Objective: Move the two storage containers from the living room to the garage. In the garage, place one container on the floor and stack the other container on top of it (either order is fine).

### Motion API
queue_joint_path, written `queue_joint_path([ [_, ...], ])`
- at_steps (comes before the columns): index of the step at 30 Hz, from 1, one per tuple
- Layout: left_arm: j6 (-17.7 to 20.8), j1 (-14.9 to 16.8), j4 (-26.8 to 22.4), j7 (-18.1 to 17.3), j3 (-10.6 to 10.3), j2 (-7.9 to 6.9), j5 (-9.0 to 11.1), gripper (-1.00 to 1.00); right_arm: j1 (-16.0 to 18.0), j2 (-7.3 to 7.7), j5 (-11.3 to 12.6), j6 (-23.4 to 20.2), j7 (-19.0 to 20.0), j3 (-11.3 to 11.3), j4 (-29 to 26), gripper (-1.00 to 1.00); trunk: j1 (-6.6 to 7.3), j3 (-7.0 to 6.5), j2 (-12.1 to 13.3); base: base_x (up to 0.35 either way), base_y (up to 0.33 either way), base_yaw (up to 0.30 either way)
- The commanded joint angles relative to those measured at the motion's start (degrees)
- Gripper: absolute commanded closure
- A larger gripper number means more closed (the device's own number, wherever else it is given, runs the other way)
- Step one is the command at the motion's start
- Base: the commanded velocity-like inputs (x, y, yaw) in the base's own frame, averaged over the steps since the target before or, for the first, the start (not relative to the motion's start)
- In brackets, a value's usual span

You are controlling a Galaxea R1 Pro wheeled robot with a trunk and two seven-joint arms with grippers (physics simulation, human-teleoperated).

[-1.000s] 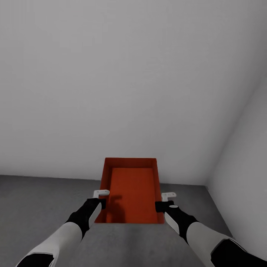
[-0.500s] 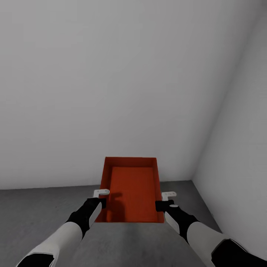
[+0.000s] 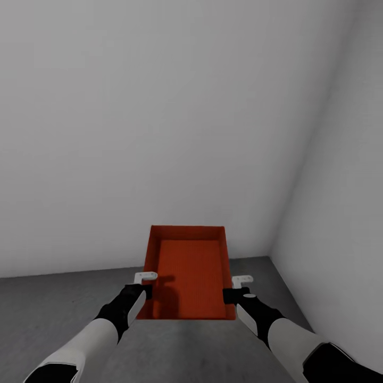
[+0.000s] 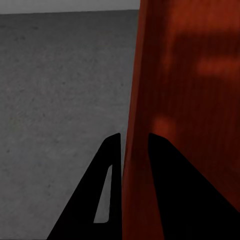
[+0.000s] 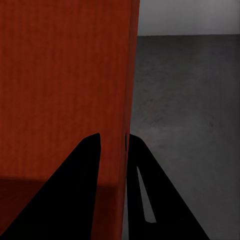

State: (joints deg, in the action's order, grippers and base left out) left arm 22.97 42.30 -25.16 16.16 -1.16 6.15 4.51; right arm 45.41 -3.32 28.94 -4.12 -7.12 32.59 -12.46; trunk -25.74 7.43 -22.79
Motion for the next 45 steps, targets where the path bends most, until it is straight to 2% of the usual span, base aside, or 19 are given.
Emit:
queue_joint_path([
  [1, -0.1, 0.1, -1.0, 0.4, -0.2, -0.79, 0.9, 1.00, 0.0, 1.04, 1.6, -0.4, -0.3, 0.4, 3.4, 1.00, -0.04, 0.13, -0.1, 0.067, 0.000, 0.102],
  [16, -0.1, 0.1, -1.0, 0.4, -0.2, -0.79, 0.9, 1.00, 0.0, 1.06, 1.6, -0.4, -0.3, 0.4, 3.4, 1.00, -0.04, 0.13, -0.1, 0.078, 0.000, 0.217],
  [45, -0.2, 0.1, -1.1, 0.4, -0.2, -0.79, 0.9, 1.00, 0.0, 1.12, 1.7, -0.4, -0.3, 0.4, 3.4, 1.00, -0.04, 0.13, -0.1, 0.004, 0.000, 0.006],
])
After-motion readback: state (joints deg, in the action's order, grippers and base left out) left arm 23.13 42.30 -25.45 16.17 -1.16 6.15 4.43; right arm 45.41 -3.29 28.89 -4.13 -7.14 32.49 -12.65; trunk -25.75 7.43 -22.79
